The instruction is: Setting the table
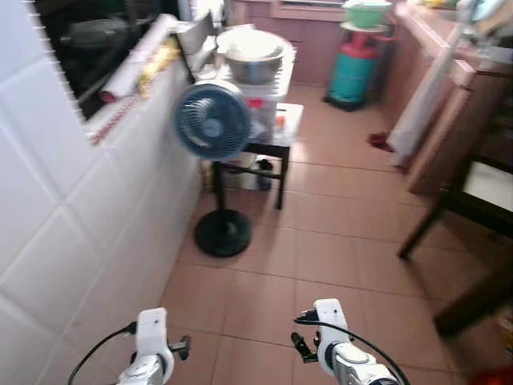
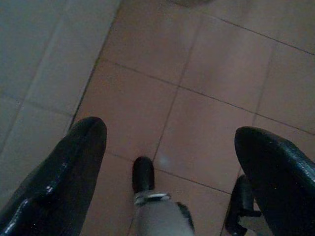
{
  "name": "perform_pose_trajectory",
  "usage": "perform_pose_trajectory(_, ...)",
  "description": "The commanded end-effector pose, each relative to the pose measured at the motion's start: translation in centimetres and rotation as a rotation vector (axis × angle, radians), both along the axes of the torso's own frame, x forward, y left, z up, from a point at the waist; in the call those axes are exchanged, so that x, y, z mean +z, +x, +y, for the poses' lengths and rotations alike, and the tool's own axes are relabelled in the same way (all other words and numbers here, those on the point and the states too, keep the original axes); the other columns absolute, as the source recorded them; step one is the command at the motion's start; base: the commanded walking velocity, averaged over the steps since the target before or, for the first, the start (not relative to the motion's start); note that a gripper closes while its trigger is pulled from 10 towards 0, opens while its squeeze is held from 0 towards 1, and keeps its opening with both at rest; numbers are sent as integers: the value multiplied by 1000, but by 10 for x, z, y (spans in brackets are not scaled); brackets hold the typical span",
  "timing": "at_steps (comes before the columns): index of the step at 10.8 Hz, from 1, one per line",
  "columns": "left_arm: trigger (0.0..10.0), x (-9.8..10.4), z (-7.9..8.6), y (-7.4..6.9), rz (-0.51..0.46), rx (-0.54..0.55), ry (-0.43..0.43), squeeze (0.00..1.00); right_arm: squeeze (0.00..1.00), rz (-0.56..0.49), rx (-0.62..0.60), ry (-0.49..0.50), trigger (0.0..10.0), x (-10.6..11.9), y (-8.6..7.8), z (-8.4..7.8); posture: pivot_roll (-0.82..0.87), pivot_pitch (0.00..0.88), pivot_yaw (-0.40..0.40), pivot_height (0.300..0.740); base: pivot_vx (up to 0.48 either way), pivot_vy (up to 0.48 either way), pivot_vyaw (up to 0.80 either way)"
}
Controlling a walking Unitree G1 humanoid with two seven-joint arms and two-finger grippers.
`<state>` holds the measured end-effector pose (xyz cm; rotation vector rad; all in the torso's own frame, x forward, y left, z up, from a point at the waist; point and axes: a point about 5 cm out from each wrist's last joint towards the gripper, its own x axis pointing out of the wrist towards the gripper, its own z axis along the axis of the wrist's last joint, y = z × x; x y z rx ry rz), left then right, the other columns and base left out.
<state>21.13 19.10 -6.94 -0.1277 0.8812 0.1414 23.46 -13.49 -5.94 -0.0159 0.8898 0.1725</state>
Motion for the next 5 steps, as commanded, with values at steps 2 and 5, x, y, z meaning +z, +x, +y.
perform_pose_trajectory(2,10000,-2,2,-3,20,6,6,0,0,-5,14,-34,10000,2,3,-4,57,0,-11,740,0,0,0)
perform_pose_trajectory(5,10000,-2,4,-3,23,2,1,0,0,0,20,-35,10000,1,2,-2,47,0,11,740,0,0,0)
